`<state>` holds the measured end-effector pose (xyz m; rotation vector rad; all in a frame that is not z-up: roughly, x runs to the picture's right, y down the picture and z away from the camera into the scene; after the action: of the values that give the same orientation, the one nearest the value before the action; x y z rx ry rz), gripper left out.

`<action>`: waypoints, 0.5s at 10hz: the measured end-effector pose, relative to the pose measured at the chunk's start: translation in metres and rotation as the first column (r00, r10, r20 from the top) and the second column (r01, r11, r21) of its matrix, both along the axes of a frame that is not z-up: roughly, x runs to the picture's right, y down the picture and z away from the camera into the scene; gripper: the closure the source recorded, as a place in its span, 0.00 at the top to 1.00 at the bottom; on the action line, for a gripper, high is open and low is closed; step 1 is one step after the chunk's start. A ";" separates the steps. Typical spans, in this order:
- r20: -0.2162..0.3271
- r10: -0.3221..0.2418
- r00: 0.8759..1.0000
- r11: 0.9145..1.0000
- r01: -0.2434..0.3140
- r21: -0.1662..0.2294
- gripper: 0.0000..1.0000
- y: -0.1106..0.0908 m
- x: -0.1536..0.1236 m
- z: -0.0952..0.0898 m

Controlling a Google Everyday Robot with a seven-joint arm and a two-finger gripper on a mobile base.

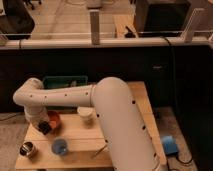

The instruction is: Wipe red bowl with eraser

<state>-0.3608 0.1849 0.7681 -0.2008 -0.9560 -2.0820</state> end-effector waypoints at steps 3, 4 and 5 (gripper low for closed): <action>-0.020 0.008 1.000 1.000 -0.008 0.003 0.00 0.002 0.014 -0.007; -0.032 0.017 0.999 1.000 -0.016 0.007 0.00 0.002 0.020 -0.008; -0.045 0.025 0.999 1.000 -0.025 0.011 0.00 0.001 0.027 -0.008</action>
<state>-0.3342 0.1863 0.7605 -0.2285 -0.9165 -2.0503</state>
